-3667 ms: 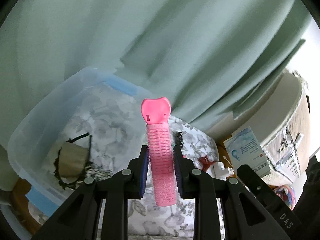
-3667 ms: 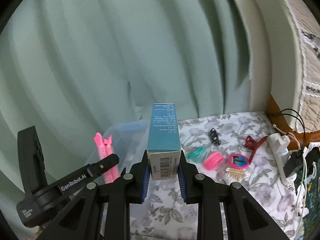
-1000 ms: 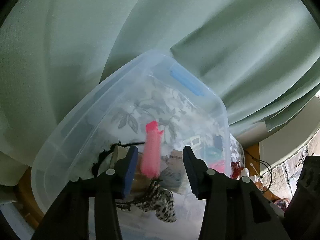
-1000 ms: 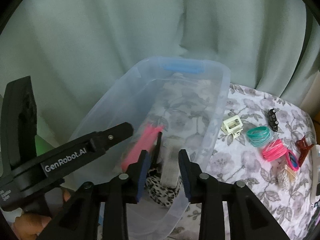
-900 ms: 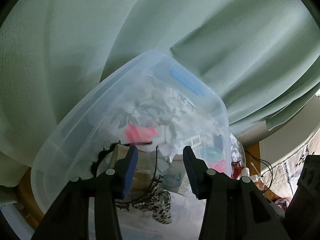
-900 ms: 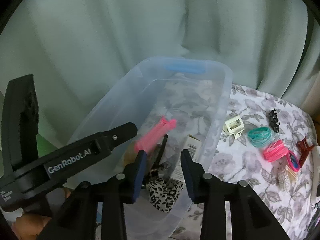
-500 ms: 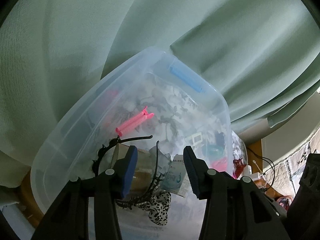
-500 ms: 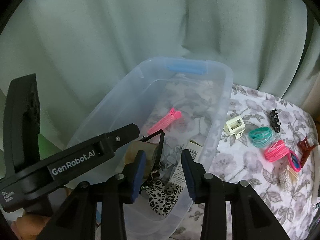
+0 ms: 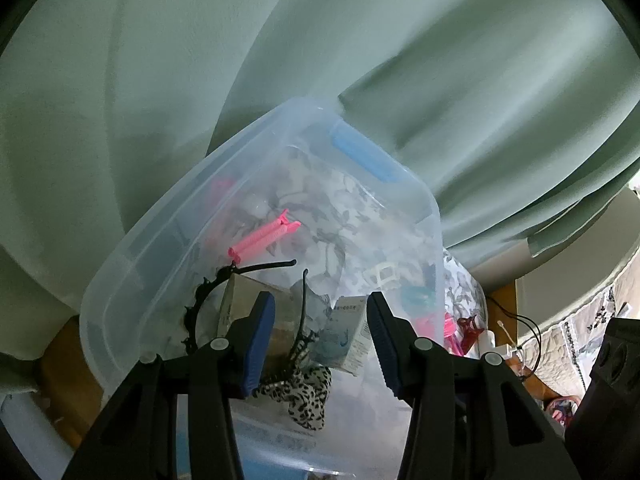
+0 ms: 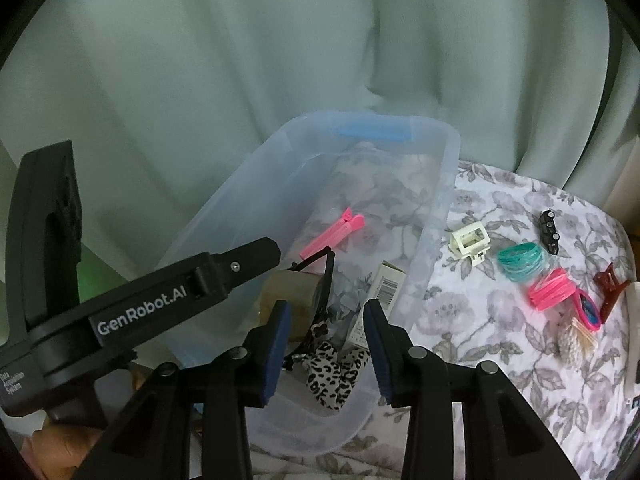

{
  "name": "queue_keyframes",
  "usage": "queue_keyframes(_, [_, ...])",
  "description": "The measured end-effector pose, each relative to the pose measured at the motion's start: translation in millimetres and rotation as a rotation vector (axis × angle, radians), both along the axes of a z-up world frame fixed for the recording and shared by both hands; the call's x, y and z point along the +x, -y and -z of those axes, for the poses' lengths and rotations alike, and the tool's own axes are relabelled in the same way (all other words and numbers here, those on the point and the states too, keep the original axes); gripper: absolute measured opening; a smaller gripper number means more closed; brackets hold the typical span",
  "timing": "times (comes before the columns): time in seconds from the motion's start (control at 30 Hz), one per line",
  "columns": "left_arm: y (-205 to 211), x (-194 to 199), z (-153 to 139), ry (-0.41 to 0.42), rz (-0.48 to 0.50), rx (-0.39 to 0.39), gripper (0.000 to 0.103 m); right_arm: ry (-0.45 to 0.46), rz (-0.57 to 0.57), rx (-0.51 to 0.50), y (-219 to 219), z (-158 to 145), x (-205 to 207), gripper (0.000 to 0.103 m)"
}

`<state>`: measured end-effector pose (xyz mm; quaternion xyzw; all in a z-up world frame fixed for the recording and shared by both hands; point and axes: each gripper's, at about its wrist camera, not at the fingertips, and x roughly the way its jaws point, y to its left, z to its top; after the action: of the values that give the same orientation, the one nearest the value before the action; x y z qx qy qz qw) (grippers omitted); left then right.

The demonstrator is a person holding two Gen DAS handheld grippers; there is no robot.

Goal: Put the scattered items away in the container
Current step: 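Withdraw both open grippers from the box toward the remaining items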

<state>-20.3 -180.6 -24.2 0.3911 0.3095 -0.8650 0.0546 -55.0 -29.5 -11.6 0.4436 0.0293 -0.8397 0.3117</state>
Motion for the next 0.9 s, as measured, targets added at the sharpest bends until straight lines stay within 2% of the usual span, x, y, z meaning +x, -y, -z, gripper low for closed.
queue_keyframes(0.07, [-3.7,3.3,-4.8,-0.005,0.001,-0.009,0.049,-0.006,0.007,-0.006,-4.8,-3.3,3.5,0.044])
queue_keyframes(0.1, [-6.0,4.9,-7.7,-0.008,0.002,-0.015,0.049,-0.014,0.02,0.002,-7.9,-4.8,5.2,0.052])
queue_keyframes(0.13, [-8.5,6.5,-10.8,-0.012,0.004,-0.022,0.049,-0.016,0.031,-0.003,-12.5,-6.5,6.2,0.055])
queue_keyframes(0.53, [-60.2,10.1,-45.2,-0.038,0.091,-0.1,0.052,-0.057,0.138,-0.092,-75.3,-29.9,19.5,0.056])
queue_keyframes(0.9, [-115.3,-0.1,-59.9,-0.067,0.177,-0.169,0.052,-0.069,0.223,-0.168,-130.8,-39.1,22.8,0.057])
